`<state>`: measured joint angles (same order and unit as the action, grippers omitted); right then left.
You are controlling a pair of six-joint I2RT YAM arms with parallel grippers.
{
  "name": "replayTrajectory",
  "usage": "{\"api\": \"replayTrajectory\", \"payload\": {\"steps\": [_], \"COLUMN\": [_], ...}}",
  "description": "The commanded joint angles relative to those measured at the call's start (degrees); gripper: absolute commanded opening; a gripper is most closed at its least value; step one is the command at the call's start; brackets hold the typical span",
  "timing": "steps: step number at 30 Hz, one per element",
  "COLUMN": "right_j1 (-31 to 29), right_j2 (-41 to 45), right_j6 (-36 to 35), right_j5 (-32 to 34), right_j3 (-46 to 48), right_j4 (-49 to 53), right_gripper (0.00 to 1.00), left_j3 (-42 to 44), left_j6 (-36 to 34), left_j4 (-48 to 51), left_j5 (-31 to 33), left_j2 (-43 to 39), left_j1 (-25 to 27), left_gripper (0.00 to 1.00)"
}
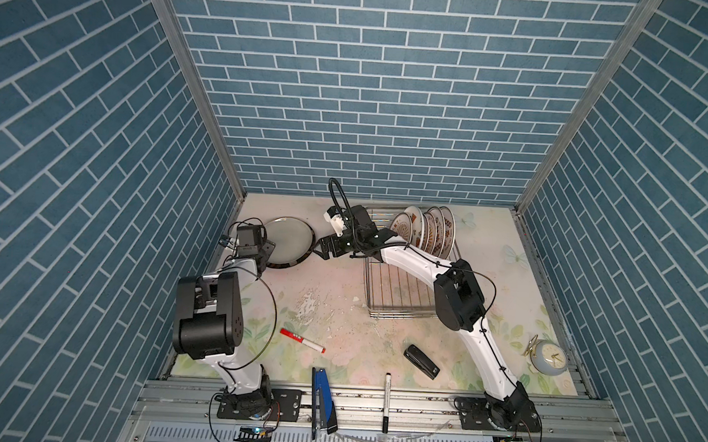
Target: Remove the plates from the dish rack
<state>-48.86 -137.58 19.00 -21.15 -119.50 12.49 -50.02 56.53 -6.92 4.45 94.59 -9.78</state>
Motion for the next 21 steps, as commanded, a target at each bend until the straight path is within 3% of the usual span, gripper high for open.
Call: {"api": "replayTrajectory", "payload": {"steps": [1,4,6,12,17,21], "right_j1": [-0.5,-0.5,-0.5,-0.6,-0.6,-0.4], "right_j2": [4.0,6.0,8.3,20.2,30.6,37.3], "right_j6": [-2.6,-4.8,-6.1,-9.1,-10.0,-11.8], "right_j5": [1.8,3.2,5.9,14.4,22.7,31.4], "right_j3": [1.0,1.5,3.3,15.0,26.2,31.2], "right_j4": [1.1,3.5,4.1,1.2,-2.1,-0.5], "right_gripper": [0.96,0.99,0.99,0.99,0.99,0.99], "left_j3": [1.3,2.7,3.8,8.8,8.2,9.8], "left_j6": [-1.4,-2.6,-4.1,-9.1,-15.2,-18.4], "left_j4": [2.6,3.4,4.3,-1.4,2.6,0.0], "left_j5": [2.8,5.3,8.7,1.2,5.0,-0.6], "left_j2": [-3.2,-6.4,-9.5,-17.6,-24.7,-30.2], "left_j1": [0.2,0.9,2.5,4.9,13.3,17.2], "left_gripper": [0.72,0.84,0.99,1.00,1.00,1.00]}}
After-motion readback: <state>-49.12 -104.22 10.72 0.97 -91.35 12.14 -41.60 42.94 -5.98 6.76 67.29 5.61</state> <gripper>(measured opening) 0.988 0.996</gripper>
